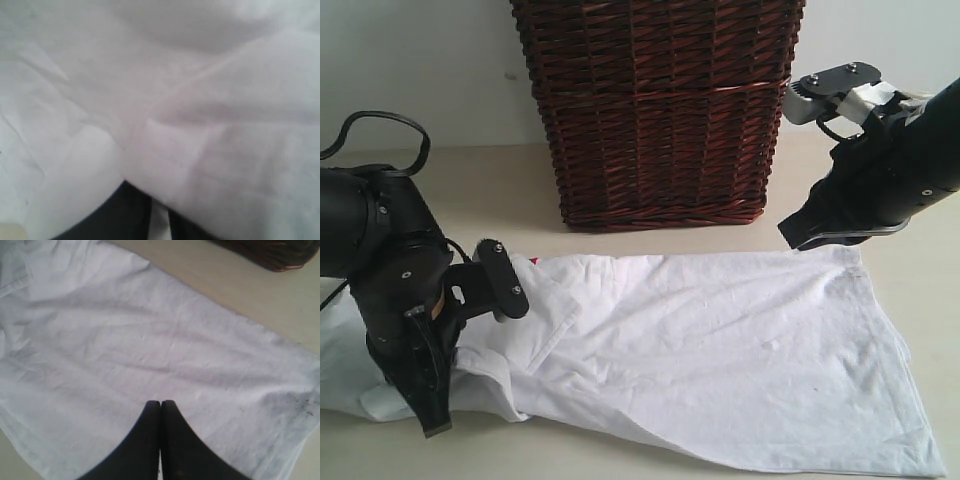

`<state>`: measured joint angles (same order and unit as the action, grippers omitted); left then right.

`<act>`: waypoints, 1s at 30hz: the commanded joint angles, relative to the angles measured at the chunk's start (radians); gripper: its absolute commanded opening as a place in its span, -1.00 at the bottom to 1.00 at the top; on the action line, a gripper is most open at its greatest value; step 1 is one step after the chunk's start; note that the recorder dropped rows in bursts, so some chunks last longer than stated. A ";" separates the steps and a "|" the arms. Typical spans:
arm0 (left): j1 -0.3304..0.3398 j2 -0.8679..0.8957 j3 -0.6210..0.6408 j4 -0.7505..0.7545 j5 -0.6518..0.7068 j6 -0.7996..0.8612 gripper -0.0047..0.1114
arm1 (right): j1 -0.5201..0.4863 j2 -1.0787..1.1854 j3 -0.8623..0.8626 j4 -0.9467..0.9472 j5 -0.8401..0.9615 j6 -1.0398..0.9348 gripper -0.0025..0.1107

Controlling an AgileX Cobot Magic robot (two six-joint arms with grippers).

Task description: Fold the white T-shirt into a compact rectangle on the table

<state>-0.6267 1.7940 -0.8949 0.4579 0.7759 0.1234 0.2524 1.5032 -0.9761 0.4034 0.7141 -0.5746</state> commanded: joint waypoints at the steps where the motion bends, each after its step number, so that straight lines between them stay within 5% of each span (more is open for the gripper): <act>1: -0.001 -0.029 -0.003 0.051 0.002 -0.034 -0.56 | 0.003 -0.004 0.001 0.009 -0.009 -0.011 -0.96; 11: -0.001 -0.126 -0.003 0.020 -0.061 -0.049 -0.50 | 0.003 -0.004 0.001 0.009 -0.007 -0.011 -0.96; 15: -0.001 -0.108 -0.003 -0.233 -0.047 0.261 -0.50 | 0.003 -0.004 0.001 0.009 -0.007 -0.023 -0.96; 21: -0.001 -0.093 -0.003 -0.269 -0.099 0.325 -0.10 | 0.003 -0.004 0.001 0.009 -0.007 -0.025 -0.96; 28: -0.001 -0.088 -0.003 -0.198 -0.007 0.336 -0.14 | 0.003 -0.004 0.001 0.009 -0.007 -0.027 -0.96; 30: -0.001 -0.088 -0.003 -0.198 -0.046 0.326 -0.29 | 0.003 -0.004 0.001 0.009 -0.007 -0.027 -0.96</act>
<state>-0.6267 1.7052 -0.8943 0.2406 0.7582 0.4747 0.2524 1.5032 -0.9761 0.4034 0.7141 -0.5919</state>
